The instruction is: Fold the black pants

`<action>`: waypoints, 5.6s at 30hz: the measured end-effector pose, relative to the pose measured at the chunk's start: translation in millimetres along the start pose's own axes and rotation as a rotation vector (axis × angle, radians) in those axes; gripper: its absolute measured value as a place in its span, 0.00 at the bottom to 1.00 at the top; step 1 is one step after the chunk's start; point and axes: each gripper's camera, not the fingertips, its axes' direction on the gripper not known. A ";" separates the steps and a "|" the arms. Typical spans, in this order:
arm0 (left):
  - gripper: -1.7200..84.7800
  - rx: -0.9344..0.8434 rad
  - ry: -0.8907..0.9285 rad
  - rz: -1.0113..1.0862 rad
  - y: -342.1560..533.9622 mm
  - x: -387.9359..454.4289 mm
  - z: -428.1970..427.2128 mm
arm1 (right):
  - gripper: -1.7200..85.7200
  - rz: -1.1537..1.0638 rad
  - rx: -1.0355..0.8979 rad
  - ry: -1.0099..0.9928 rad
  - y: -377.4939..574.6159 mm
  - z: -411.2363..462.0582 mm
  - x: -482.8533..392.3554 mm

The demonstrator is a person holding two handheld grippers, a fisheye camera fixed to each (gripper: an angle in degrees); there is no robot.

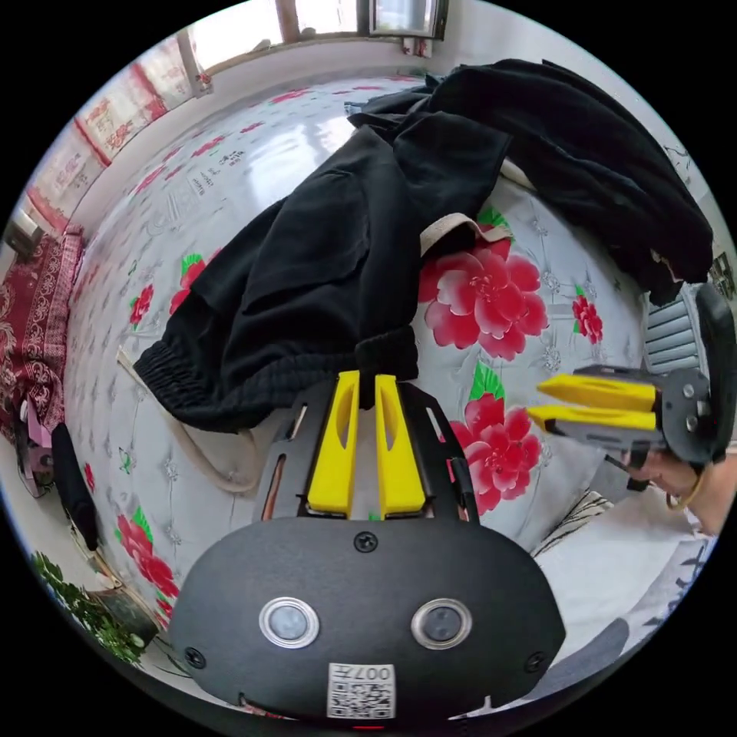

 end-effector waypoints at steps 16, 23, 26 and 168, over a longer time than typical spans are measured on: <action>0.03 0.376 -0.094 -0.746 292.2 -125.3 -185.2 | 0.15 -0.150 0.311 0.291 -130.1 -102.6 59.3; 0.04 0.313 -0.285 -0.997 348.7 -137.1 -177.9 | 0.13 -0.293 0.099 0.223 -195.7 -21.2 18.8; 0.04 0.266 -0.310 -1.009 345.0 -136.6 -163.6 | 0.08 -0.309 0.010 0.179 -204.9 16.5 -2.1; 0.01 -0.364 -0.453 -0.874 234.3 -155.1 -26.0 | 0.02 -0.116 -0.154 0.629 4.8 12.2 128.3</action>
